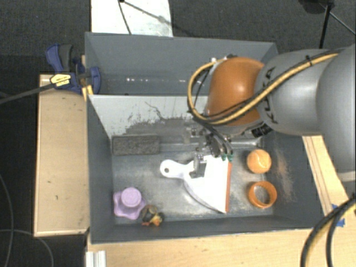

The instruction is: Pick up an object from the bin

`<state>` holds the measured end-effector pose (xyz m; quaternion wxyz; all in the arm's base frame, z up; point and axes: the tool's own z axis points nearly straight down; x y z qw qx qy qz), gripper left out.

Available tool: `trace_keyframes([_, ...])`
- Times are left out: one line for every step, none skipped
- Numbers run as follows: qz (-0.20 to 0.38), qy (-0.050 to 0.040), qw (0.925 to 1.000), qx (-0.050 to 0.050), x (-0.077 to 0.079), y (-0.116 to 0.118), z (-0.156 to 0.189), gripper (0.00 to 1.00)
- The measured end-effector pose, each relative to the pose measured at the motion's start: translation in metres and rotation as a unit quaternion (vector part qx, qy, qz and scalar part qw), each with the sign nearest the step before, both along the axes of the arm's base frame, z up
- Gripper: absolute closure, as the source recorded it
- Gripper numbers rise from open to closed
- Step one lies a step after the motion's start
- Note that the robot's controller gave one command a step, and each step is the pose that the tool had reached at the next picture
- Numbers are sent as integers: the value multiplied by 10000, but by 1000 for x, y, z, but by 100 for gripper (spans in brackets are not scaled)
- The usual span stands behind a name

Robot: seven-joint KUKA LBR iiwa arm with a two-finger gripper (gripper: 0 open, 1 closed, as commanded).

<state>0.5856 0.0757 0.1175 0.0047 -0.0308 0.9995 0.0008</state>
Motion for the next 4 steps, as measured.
trace_keyframes([-195, 34, 9998, -5, -15, -4, -38, 0])
trace_keyframes([-1133, 29, 9936, 3, -14, 3, -47, 100])
trace_keyframes([-1137, 29, 9935, 4, -14, 3, -47, 100])
trace_keyframes([-1107, 60, 9938, -2, -10, 4, -8, 100])
